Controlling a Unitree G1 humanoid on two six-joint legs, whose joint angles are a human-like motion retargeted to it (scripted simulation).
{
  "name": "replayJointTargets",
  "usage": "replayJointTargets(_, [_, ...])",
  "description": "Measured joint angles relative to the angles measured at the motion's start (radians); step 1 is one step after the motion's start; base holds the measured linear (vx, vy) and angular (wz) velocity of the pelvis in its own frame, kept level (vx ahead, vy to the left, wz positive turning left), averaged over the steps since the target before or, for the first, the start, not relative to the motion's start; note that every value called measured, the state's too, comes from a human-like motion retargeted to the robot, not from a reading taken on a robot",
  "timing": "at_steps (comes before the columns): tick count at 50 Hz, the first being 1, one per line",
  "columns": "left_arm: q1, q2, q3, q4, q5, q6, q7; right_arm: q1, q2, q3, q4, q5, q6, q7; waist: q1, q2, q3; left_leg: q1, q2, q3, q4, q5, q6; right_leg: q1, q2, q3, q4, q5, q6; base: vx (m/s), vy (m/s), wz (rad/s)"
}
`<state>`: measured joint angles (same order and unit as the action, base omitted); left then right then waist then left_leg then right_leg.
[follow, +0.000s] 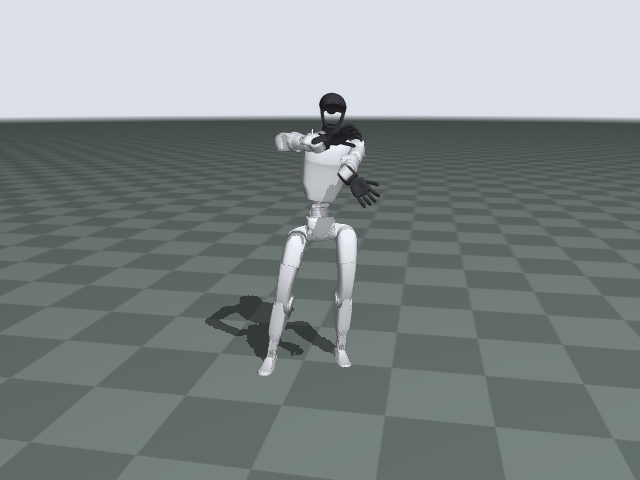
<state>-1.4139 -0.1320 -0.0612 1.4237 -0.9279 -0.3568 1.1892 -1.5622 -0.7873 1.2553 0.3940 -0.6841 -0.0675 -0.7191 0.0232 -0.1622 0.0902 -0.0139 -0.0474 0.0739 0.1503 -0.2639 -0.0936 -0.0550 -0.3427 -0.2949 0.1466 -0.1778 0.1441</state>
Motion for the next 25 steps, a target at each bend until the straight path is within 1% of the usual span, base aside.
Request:
replayJointTargets(5, [0.117,-0.005,-0.008,-0.019,-0.007,-0.009,-0.056,-0.001,-0.029,0.000,0.006,0.007,-0.004,0.014,0.005,0.004,-0.002,0.002,-0.003,-0.010,0.010,-0.005,0.001,0.007,-0.006,-0.008,0.014,-0.008,-0.007,0.00,0.00,0.04])
replayJointTargets(7, [0.223,0.001,-0.007,-0.064,-0.036,-0.013,-0.144,0.011,-0.039,-0.011,0.004,0.011,-0.006,0.033,0.008,0.005,-0.003,0.003,-0.004,-0.019,0.011,-0.005,-0.004,0.012,-0.008,-0.019,0.020,-0.012,-0.011,0.02,0.01,0.25])
replayJointTargets(10, [0.444,0.035,-0.039,-0.166,-0.101,0.012,-0.377,0.035,-0.054,-0.031,-0.007,0.019,-0.010,0.075,0.015,0.008,-0.004,0.003,-0.005,-0.035,0.010,-0.003,-0.016,0.019,-0.010,-0.036,0.027,-0.019,-0.018,0.02,0.00,0.28])
replayJointTargets(12, [0.618,0.088,-0.082,-0.227,-0.126,0.061,-0.573,0.056,-0.065,-0.047,-0.018,0.024,-0.015,0.105,0.025,0.009,-0.006,0.002,-0.004,-0.045,0.007,-0.002,-0.027,0.023,-0.011,-0.048,0.031,-0.022,-0.022,0.02,0.00,0.27])
replayJointTargets(13, [0.715,0.127,-0.104,-0.253,-0.123,0.090,-0.670,0.075,-0.066,-0.060,-0.023,0.025,-0.015,0.117,0.029,0.008,-0.012,0.002,-0.003,-0.050,0.006,-0.002,-0.033,0.024,-0.010,-0.053,0.034,-0.025,-0.025,0.02,-0.01,0.26])
replayJointTargets(15, [0.865,0.200,-0.139,-0.275,-0.113,0.142,-0.823,0.082,-0.089,-0.065,-0.031,0.030,-0.024,0.139,0.053,0.010,0.000,0.001,-0.003,-0.058,0.002,0.001,-0.040,0.028,-0.010,-0.063,0.033,-0.026,-0.025,0.01,-0.01,0.23])
replayJointTargets(17, [1.012,0.292,-0.147,-0.266,-0.064,0.184,-0.922,0.099,-0.110,-0.076,-0.037,0.032,-0.028,0.151,0.081,0.012,0.008,0.001,-0.002,-0.064,0.000,0.002,-0.046,0.032,-0.010,-0.071,0.034,-0.029,-0.026,0.02,-0.01,0.20])
replayJointTargets(20, [1.199,0.435,-0.094,-0.203,0.036,0.222,-0.996,0.128,-0.146,-0.093,-0.042,0.026,-0.036,0.160,0.132,0.013,0.019,0.000,-0.001,-0.072,-0.004,0.005,-0.053,0.035,-0.010,-0.082,0.036,-0.032,-0.026,0.02,-0.01,0.19])
replayJointTargets(22, [1.298,0.531,0.005,-0.140,0.101,0.230,-1.033,0.144,-0.177,-0.100,-0.041,0.020,-0.044,0.167,0.172,0.018,0.029,0.000,-0.001,-0.078,-0.007,0.006,-0.058,0.038,-0.010,-0.089,0.037,-0.034,-0.026,0.02,-0.01,0.19])
replayJointTargets(25, [1.431,0.682,0.219,-0.070,0.155,0.233,-1.100,0.171,-0.226,-0.109,-0.035,0.007,-0.057,0.183,0.235,0.028,0.040,0.000,0.000,-0.088,-0.011,0.009,-0.068,0.043,-0.010,-0.102,0.039,-0.037,-0.027,0.02,0.00,0.22])
